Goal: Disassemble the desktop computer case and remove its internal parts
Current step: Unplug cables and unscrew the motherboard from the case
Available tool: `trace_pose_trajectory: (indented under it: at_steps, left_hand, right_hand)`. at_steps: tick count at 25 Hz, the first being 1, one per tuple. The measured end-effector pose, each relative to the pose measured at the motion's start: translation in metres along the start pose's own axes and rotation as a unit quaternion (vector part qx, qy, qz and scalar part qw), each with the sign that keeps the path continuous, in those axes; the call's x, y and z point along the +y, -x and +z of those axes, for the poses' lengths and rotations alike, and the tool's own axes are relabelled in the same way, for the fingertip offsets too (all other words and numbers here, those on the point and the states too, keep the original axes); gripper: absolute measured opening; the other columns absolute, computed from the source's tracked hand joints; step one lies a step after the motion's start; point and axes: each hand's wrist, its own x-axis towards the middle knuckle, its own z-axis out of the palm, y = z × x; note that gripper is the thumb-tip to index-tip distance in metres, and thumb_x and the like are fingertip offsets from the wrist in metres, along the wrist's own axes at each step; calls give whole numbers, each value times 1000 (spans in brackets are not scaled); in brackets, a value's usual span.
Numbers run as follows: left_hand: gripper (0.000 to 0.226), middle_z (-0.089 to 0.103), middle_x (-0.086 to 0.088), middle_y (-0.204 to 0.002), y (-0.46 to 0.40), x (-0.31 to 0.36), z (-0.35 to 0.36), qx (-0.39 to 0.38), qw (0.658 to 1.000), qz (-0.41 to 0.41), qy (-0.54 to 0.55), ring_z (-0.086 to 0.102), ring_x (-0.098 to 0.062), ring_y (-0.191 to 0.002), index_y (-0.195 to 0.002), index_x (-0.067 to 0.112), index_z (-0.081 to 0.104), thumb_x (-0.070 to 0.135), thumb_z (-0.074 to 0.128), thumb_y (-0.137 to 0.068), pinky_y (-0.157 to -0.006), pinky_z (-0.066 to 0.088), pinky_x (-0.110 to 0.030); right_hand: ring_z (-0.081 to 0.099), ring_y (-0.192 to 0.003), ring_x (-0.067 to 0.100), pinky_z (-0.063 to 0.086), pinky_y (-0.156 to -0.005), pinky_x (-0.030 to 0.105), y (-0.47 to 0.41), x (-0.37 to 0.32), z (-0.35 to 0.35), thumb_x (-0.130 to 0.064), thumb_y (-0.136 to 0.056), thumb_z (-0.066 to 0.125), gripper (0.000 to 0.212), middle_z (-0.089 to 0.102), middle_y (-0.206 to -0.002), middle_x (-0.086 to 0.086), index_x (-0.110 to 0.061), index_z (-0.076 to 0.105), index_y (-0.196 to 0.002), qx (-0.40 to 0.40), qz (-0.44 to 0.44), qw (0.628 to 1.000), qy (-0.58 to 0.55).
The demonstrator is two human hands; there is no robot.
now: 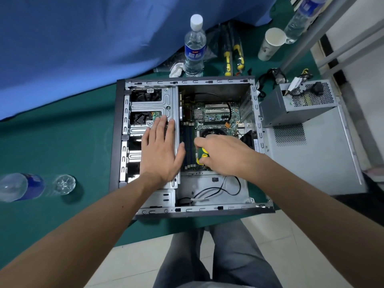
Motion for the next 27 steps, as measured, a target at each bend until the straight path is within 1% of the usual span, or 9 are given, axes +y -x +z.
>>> trace_pose_trajectory:
  at_steps: [7,11,14,18,20,22,24,25,27]
  left_hand:
    - [67,22,-14,-159,0,-1,2,6,1000,3,-1,15,-27,-148,-152,9,26,48,29,-98,-119,11,-43]
    - [67,21,-14,-159,0,-1,3,7,1000,4,0,14,-26,-148,-152,9,25,49,27,-98,-119,11,-43]
    - [67,20,-14,-160,0,-1,2,4,1000,2,-2,14,-26,-148,-152,10,25,49,27,-98,-119,12,-44]
    - [67,22,-14,-159,0,0,1,6,1000,3,2,15,-27,-148,-152,9,26,49,27,-98,-119,13,-44]
    - [68,23,-15,-159,0,0,0,4,1000,4,2,16,-27,-148,-152,8,27,49,27,-97,-119,14,-44]
    - [68,22,-15,-159,0,0,0,4,1000,4,3,16,-27,-148,-152,8,26,49,27,-97,-119,14,-45]
    - [68,21,-15,-159,0,-1,1,4,1000,3,2,15,-27,-148,-152,8,25,49,26,-98,-119,13,-45]
    - [68,21,-15,-160,0,-1,1,4,1000,3,1,15,-27,-148,-153,9,25,50,26,-98,-119,13,-44]
    - [68,21,-14,-159,0,-1,1,5,1000,2,1,15,-26,-148,-152,9,25,50,25,-98,-119,13,-44]
  right_hand:
    - [55,-82,27,46,-70,40,0,-4,1,-35,-96,58,26,40,-76,-6,-25,34,-95,4,-64,996,61]
    - [57,-81,26,49,-69,40,1,-5,-3,-43,-97,52,28,51,-80,-2,-19,46,-111,-21,-8,999,42]
    - [49,-72,25,38,-63,36,-1,-8,-2,-56,-99,37,42,42,-68,-3,-18,51,-108,-6,43,996,77]
    - [40,-60,19,35,-64,35,-3,-9,-5,-46,-102,39,37,38,-64,-3,-13,54,-109,-6,13,995,102]
    - [47,-70,21,37,-65,36,-1,-7,-9,-39,-102,43,28,44,-73,-2,-15,53,-112,-19,-32,990,132]
    - [47,-89,22,39,-69,37,0,-3,-13,-23,-98,52,16,45,-95,-1,-22,54,-114,-37,-67,986,150]
    - [39,-90,21,38,-67,36,-1,1,-13,-6,-89,58,30,41,-103,-1,-24,57,-112,-43,-68,988,135]
    - [39,-87,21,38,-65,36,-1,1,-12,-6,-88,59,32,42,-104,0,-23,55,-115,-46,-50,990,127]
    - [45,-76,22,39,-61,36,-2,-1,-5,-31,-96,56,28,50,-95,3,-17,46,-118,-25,9,992,121]
